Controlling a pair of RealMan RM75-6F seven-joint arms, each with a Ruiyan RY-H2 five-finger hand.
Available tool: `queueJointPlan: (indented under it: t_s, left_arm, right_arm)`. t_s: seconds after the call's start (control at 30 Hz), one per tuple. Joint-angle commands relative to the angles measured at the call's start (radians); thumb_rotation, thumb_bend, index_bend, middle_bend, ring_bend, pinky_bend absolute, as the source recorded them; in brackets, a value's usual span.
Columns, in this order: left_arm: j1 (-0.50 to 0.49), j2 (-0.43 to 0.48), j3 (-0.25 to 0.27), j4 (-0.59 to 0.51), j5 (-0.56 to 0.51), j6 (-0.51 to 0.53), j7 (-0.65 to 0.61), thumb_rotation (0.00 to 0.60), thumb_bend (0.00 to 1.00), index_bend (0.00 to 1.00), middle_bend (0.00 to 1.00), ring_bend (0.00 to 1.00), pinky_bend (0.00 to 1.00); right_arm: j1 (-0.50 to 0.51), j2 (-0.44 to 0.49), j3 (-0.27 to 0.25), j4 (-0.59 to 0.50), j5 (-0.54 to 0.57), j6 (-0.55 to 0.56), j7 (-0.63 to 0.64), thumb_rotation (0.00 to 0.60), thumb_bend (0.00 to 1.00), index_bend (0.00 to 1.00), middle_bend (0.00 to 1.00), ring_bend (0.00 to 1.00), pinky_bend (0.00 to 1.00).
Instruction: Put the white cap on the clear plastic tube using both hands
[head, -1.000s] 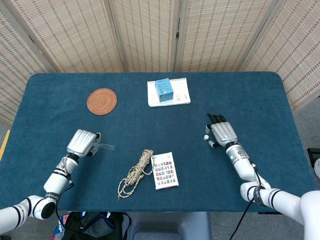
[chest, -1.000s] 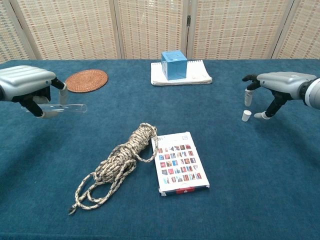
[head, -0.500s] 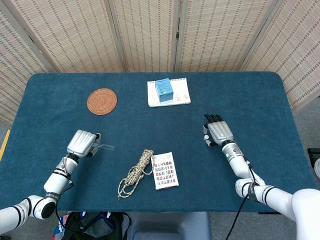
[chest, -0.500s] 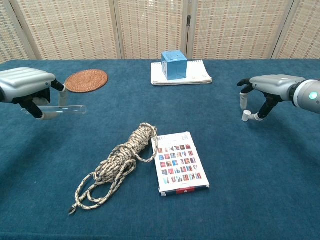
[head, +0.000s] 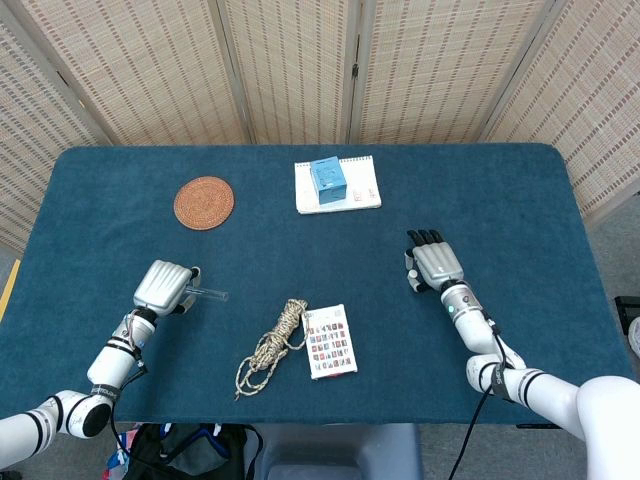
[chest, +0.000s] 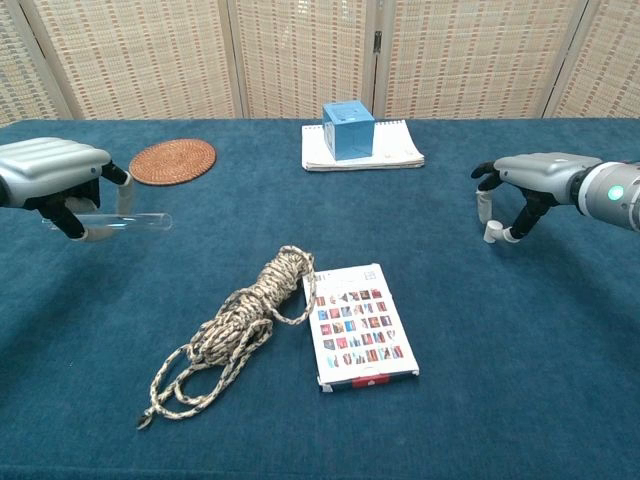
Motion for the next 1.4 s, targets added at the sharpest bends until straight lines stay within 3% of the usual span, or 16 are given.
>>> queueJointPlan:
  t_s: [0.03, 0.5, 0.67, 0.83, 1.13, 1.4]
  left_arm:
    - [0.0, -0.001, 0.0, 0.003, 0.0, -0.001, -0.002, 0.6, 0.34, 0.62, 1.0, 0.95, 1.0]
    - [0.001, -0.004, -0.001, 0.011, 0.001, -0.007, -0.008, 0.6, 0.34, 0.62, 1.0, 0.95, 1.0]
    - [-0.003, 0.005, -0.013, 0.0, -0.007, -0.013, -0.02, 0.6, 0.34, 0.62, 1.0, 0.95, 1.0]
    - [-0.014, 0.026, -0.042, -0.042, -0.036, -0.035, -0.056, 0.6, 0.34, 0.62, 1.0, 0.95, 1.0]
    - [-0.039, 0.074, -0.099, -0.158, -0.104, -0.073, -0.117, 0.6, 0.34, 0.62, 1.0, 0.95, 1.0]
    - [-0.075, 0.105, -0.141, -0.259, -0.156, -0.126, -0.175, 0.6, 0.34, 0.62, 1.0, 0.95, 1.0]
  right_arm:
    - [0.001, -0.001, 0.001, 0.001, 0.001, 0.0, -0.002, 0.6, 0.32, 0.47, 0.07, 0.0, 0.0]
    - [0.001, 0.005, 0.007, -0.009, 0.003, 0.006, -0.008, 0.6, 0.37, 0.56, 0.14, 0.0, 0.0]
    - [-0.005, 0.046, 0.02, -0.069, -0.016, 0.031, 0.009, 0.6, 0.4, 0.62, 0.19, 0.0, 0.0]
    - [-0.013, 0.139, 0.046, -0.206, -0.047, 0.077, 0.024, 0.6, 0.41, 0.65, 0.22, 0.0, 0.0]
    - [-0.051, 0.341, 0.1, -0.553, -0.134, 0.186, 0.089, 0.6, 0.41, 0.68, 0.24, 0.0, 0.0]
    - [-0.068, 0.427, 0.119, -0.753, -0.207, 0.249, 0.123, 0.6, 0.41, 0.68, 0.25, 0.0, 0.0]
